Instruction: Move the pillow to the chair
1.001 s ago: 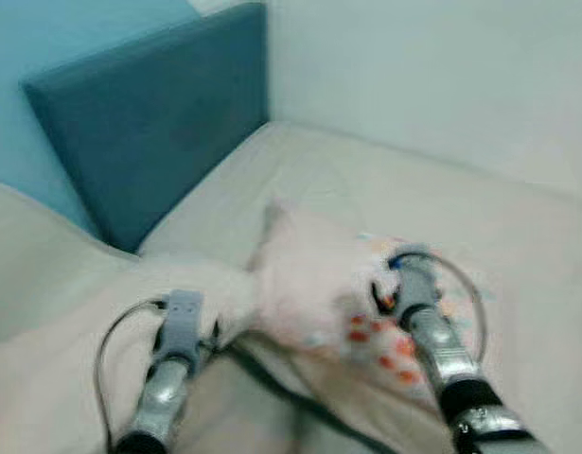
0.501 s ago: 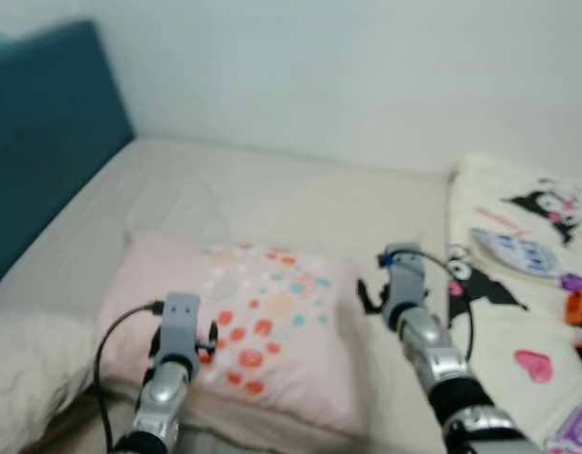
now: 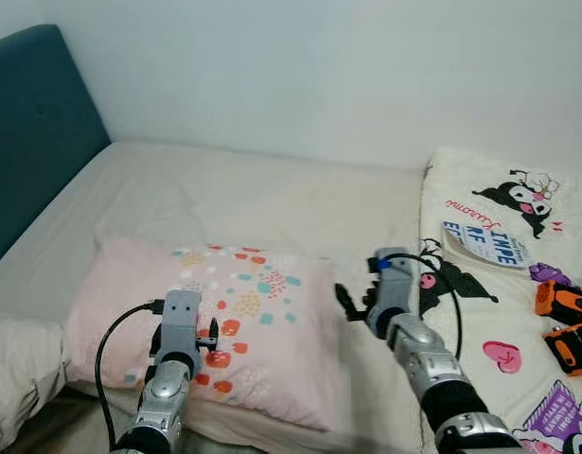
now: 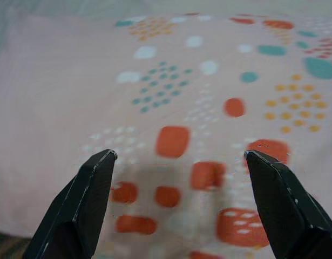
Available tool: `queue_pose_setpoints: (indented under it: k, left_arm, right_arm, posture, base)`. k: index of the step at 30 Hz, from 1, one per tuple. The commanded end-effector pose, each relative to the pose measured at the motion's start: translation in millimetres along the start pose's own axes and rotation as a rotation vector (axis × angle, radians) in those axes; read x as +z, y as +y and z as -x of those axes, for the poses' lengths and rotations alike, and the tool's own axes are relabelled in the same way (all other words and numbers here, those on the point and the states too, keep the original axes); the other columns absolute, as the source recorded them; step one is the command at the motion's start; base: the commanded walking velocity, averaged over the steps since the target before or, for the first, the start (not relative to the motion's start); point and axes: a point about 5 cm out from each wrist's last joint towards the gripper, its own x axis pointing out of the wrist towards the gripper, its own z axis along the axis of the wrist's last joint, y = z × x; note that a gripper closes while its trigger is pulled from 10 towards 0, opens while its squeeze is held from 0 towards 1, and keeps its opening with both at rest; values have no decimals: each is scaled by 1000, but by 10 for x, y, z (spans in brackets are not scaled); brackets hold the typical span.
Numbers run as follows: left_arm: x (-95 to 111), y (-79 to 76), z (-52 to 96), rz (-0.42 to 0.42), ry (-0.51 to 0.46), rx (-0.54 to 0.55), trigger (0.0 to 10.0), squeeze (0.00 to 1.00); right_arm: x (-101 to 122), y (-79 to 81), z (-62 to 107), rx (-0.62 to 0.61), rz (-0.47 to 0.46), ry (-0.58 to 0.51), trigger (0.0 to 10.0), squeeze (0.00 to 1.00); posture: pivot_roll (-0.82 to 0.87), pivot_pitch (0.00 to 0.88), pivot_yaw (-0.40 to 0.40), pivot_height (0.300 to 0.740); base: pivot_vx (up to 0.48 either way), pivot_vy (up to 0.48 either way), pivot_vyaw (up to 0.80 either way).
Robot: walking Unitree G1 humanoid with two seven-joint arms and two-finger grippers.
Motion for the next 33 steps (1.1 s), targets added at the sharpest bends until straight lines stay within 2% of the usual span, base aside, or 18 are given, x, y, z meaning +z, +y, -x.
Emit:
queue_pose_setpoints:
  k: [1,3,4,5,8,16,23,33]
  left_arm:
    - [-112,78,43,-2,45,28,10000,0]
    - [-119,88,43,-3,52,42,10000,0]
    - [-119,88,43,-3,52,42,10000,0]
    - [-129,113,38,-15,68,64,10000,0]
    - [-128,124,35,-18,69,72,10000,0]
    - [-139,147,39,-43,72,72,10000,0]
    - [-141,127,39,-51,75,65,10000,0]
    - [-133,123,42,-58,62,66,10000,0]
  right_arm:
    - [-49,17,17,16,-24,11,10000,0]
    - [-16,123,13,107,-82,-7,10000,0]
    - [-16,123,13,107,-82,-7,10000,0]
    - [10,222,17,188,-127,-18,10000,0]
    - [9,235,17,195,-129,-15,10000,0]
    - [-17,102,22,96,-147,-1,10000,0]
    - [-50,18,48,45,-165,19,10000,0]
    - [-91,-65,64,-6,-199,42,10000,0]
  posture:
    - [-228,120,51,740]
    - [-228,120,51,740]
    - [-228,120,51,740]
    - [-226,121,51,740]
    - [-227,121,51,740]
    - [-227,122,59,740]
    - [-229,123,60,740]
    - [-228,127,65,730]
  base:
    - [0,0,0]
    - [0,0,0]
    - [0,0,0]
    - [0,469,0]
    - [0,454,0]
    - [0,0,0]
    - [0,473,0]
    - [0,0,0]
